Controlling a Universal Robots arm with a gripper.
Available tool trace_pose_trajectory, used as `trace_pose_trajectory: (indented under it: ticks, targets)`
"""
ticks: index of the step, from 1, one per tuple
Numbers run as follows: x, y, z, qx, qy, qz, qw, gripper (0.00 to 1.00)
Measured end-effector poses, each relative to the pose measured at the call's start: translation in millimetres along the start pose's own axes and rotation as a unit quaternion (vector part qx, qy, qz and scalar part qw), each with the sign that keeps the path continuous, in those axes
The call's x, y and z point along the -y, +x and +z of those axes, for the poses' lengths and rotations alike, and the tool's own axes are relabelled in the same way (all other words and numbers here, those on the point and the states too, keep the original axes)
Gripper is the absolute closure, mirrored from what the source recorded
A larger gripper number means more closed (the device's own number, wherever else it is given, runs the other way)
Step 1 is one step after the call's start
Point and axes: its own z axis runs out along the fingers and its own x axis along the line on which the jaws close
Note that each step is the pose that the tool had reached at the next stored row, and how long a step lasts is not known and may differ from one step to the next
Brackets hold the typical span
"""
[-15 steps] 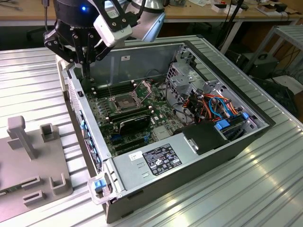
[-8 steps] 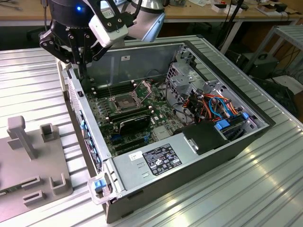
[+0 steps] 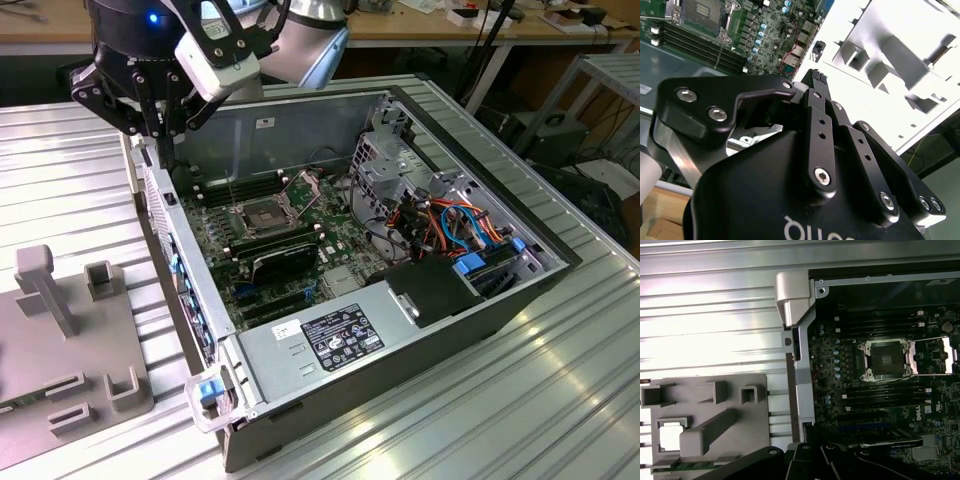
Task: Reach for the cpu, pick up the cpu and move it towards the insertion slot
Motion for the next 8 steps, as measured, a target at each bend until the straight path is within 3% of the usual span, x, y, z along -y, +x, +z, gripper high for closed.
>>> trace_pose_trajectory:
  ticks: [8]
  targets:
    - [0.7,8.4,-0.2,-0.0001,0.0000,0.000,1.00000,0.89]
